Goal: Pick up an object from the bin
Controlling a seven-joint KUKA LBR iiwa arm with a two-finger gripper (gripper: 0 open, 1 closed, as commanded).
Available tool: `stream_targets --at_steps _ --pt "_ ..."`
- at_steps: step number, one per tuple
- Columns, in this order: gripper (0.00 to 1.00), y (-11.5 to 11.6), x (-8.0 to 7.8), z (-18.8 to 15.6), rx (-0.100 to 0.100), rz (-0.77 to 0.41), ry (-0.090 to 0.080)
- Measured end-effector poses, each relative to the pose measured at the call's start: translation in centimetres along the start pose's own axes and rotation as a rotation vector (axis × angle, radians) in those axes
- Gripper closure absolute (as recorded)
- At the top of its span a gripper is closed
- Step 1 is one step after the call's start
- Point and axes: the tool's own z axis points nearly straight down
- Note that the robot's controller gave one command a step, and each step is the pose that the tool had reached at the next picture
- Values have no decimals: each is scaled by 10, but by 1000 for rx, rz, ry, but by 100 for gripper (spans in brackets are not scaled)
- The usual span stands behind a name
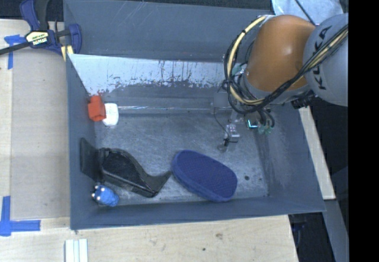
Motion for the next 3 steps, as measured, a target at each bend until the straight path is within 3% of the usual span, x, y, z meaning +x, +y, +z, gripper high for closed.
stream_targets --at_steps 1,2,3 --pt "0 18 21 95 2 -156 0" --pt "0 33 81 92 0 -118 -7" --pt "100 32 77 91 0 -119 -16"
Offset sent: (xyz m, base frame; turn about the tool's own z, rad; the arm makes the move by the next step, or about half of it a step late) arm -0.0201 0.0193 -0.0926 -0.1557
